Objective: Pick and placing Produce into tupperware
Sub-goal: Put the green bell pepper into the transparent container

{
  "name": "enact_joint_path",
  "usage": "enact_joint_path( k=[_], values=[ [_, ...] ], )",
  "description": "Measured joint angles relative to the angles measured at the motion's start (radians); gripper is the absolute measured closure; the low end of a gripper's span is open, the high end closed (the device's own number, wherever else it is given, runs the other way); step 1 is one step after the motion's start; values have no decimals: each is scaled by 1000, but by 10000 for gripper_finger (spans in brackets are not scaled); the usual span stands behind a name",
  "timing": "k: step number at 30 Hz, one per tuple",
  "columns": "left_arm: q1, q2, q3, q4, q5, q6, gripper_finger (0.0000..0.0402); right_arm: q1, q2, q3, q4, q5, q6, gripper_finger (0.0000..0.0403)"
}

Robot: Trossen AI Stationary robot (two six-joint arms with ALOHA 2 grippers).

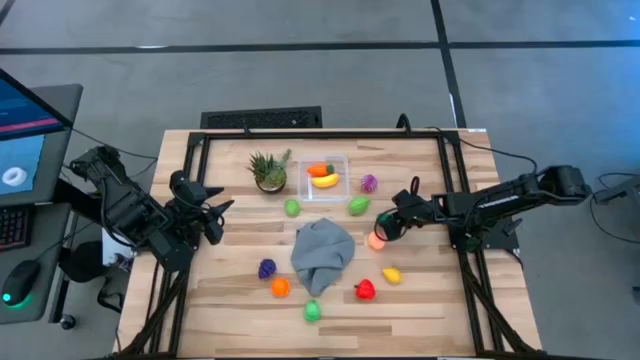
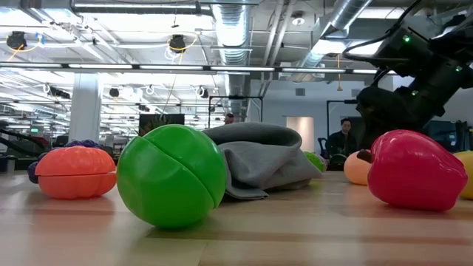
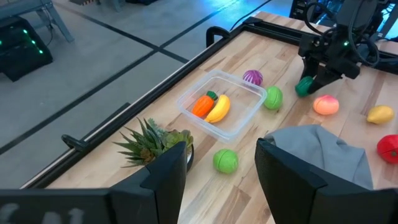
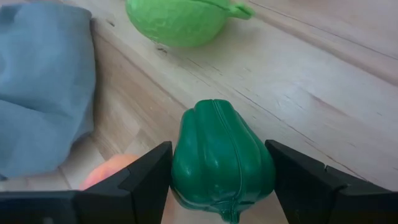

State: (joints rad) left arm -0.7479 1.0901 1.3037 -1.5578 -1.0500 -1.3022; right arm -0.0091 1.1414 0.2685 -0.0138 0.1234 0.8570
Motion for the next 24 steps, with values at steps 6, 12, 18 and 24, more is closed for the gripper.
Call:
enact_joint_path(
  k=[6, 12, 18, 24],
  values=[
    [0, 0, 0, 0, 0, 0, 221, 0, -4, 41, -10, -7, -42, 129],
    [0, 0, 0, 0, -1, 0, 221, 0, -4, 128, -98, -15, -122, 129],
    [0, 0, 0, 0, -2, 0, 221, 0, -5, 228, -190, -15, -208, 129],
    [0, 0, 0, 0, -3, 0, 221, 0, -5, 287, -219, -15, -255, 129]
  ],
)
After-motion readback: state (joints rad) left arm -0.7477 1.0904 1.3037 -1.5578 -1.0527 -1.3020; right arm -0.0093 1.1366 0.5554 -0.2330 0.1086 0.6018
